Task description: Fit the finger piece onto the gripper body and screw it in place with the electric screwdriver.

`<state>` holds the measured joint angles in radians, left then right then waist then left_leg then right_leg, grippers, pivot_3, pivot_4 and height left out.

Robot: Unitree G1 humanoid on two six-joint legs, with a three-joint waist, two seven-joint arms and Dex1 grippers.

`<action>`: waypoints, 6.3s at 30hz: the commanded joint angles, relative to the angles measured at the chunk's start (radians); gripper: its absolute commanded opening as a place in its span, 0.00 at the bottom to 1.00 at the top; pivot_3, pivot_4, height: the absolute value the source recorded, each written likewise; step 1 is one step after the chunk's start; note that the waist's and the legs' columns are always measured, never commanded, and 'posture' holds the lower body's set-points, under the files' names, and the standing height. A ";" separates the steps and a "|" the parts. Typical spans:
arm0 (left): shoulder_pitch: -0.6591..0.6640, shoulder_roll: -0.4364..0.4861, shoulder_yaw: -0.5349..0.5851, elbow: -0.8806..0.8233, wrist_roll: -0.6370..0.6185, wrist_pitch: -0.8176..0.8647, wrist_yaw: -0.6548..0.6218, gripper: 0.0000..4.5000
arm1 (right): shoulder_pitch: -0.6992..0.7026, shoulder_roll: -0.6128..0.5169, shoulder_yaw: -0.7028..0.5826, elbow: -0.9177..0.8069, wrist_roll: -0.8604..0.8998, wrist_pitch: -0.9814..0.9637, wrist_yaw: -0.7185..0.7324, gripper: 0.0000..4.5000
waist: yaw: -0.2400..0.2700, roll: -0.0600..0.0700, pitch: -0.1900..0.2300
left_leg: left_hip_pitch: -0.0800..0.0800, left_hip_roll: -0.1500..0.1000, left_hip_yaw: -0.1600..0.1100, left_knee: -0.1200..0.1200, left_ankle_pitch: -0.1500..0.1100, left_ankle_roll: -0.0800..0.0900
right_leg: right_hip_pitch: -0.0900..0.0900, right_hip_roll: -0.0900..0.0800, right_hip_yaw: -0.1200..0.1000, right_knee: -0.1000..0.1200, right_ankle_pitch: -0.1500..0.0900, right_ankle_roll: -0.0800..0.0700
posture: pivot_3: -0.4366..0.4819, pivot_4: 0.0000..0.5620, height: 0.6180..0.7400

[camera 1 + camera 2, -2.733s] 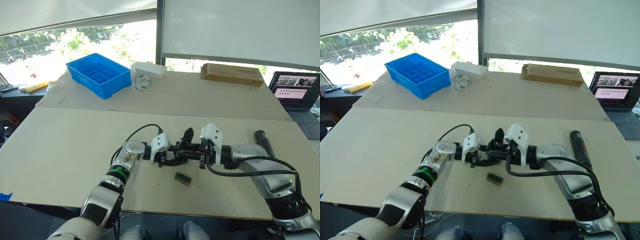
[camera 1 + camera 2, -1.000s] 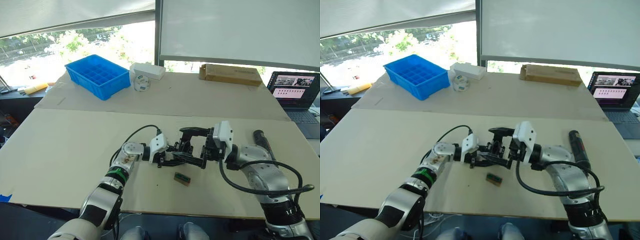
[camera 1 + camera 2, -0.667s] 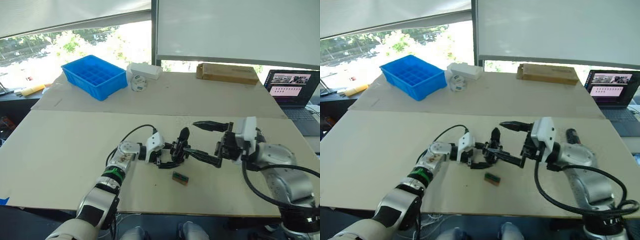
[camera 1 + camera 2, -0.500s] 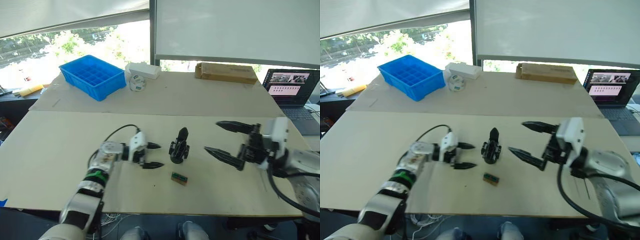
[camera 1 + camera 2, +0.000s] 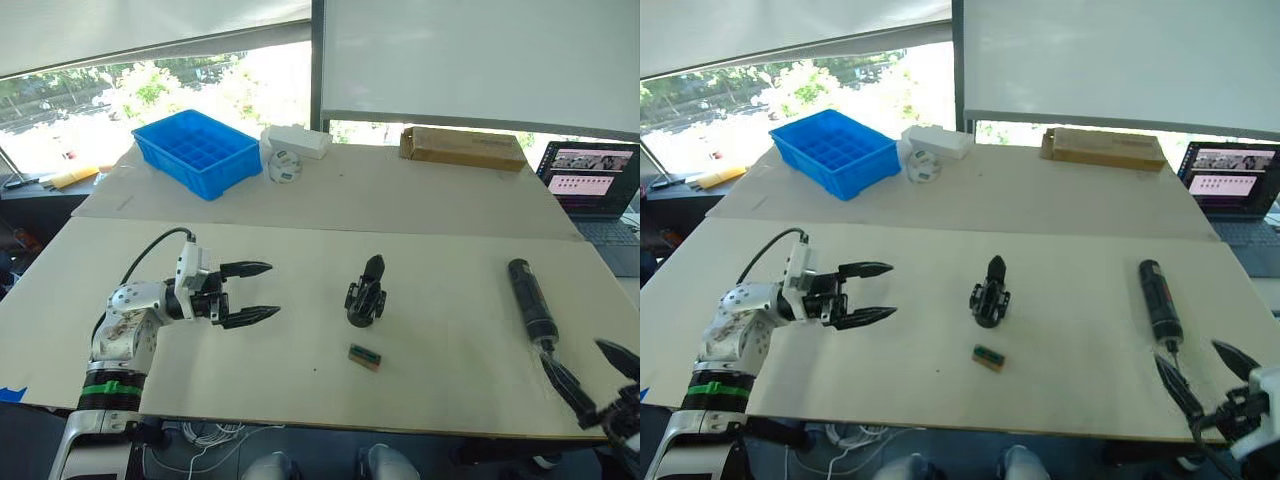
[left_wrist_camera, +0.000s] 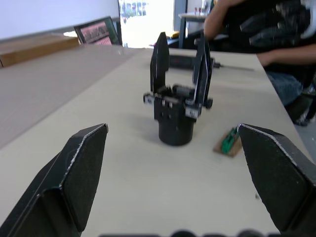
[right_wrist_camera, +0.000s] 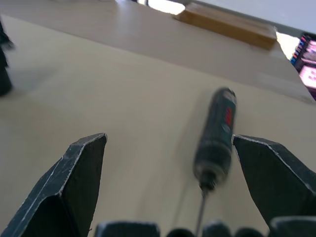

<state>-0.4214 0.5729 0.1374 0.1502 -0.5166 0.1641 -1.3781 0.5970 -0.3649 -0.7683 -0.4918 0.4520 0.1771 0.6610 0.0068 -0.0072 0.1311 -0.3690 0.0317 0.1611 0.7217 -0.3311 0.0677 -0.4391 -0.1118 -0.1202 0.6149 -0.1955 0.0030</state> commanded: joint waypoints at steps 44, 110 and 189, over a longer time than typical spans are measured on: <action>-0.096 0.051 -0.089 -0.382 -0.261 0.348 0.026 1.00 | -0.532 -0.574 0.197 0.238 0.099 0.595 0.142 0.44 | -0.009 0.014 0.006 | 0.004 -0.002 0.007 -0.006 0.007 -0.002 | 0.000 0.008 0.000 0.001 0.000 -0.002 | 0.48 0.27 1.00; 0.118 0.079 -0.140 -0.449 -0.176 0.242 -0.011 1.00 | -1.143 -0.890 1.172 0.174 -0.011 1.219 0.229 0.99 | -0.005 0.006 0.012 | -0.001 0.000 0.003 -0.004 0.007 -0.002 | -0.003 0.005 -0.003 -0.001 0.004 -0.012 | 0.48 0.27 1.00; 0.126 -0.135 -0.417 -0.069 0.308 -0.157 0.139 1.00 | -0.637 -0.110 0.692 -0.113 0.119 -0.043 0.339 0.42 | -0.005 0.006 0.013 | 0.005 0.000 0.007 -0.006 0.008 -0.005 | -0.002 0.012 -0.002 0.004 0.003 -0.015 | 0.48 0.27 1.00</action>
<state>-0.2842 0.4335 -0.2728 0.1192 -0.2018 0.0000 -1.2348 -0.0371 -0.4712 -0.0516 -0.5582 0.5335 0.1673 1.0145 0.0022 -0.0016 0.1439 -0.3641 0.0319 0.1677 0.7160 -0.3230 0.0628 -0.4411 -0.1000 -0.1223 0.6189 -0.1923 -0.0122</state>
